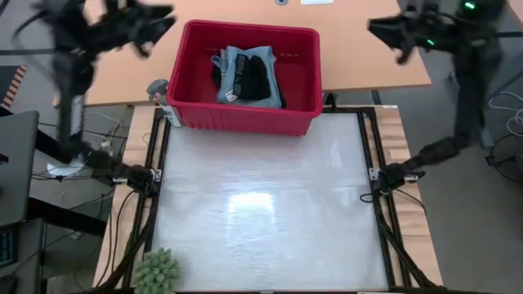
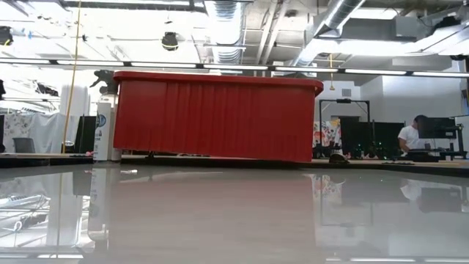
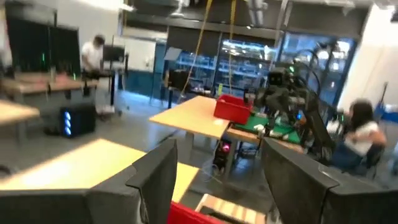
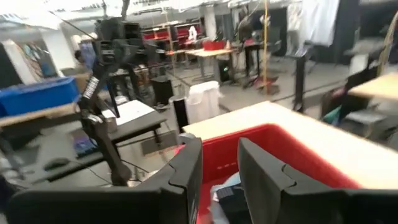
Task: Fold Laundry from Bin
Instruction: Return to Home Position
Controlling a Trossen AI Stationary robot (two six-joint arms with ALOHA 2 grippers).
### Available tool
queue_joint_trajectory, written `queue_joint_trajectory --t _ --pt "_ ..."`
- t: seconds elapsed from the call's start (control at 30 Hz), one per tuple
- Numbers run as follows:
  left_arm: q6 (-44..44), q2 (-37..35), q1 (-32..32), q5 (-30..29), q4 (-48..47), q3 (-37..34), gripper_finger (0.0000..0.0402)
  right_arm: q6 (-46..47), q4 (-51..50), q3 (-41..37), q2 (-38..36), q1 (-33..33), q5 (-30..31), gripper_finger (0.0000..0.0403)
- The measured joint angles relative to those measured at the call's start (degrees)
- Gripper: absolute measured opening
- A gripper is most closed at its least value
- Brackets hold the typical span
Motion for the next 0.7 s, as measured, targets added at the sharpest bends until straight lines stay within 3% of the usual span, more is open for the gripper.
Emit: queue_joint_trajectory --t 0.2,0.33,0.43,0.53,0.63,0.7 --pt "9.1 -7.9 0.0 1.8 -15.2 0.2 0.0217 -2.8 -0.9 -3.6 -6.5 1.0 0.4 0.0127" --pt "11.2 -8.9 -2.0 8.0 -15.1 -6.8 0.0217 -3.3 4.2 -13.0 -6.6 9.0 0.3 0.0127" --pt "10.0 -10.4 -6.1 8.0 -4.2 -18.6 0.0217 0.3 19.7 -24.5 -5.0 15.5 0.7 0.0127" --pt "6.5 -11.9 -8.3 6.0 15.6 -32.8 0.0217 8.5 43.1 -34.9 -1.6 18.2 0.9 0.0127" --pt "1.1 -11.1 -8.3 4.2 37.2 -45.4 0.0217 20.7 68.4 -40.0 4.8 19.2 0.6 0.0127" --pt "-3.7 -8.5 -8.3 1.0 50.2 -51.8 0.0217 28.1 77.5 -40.7 10.5 18.6 0.7 0.0127"
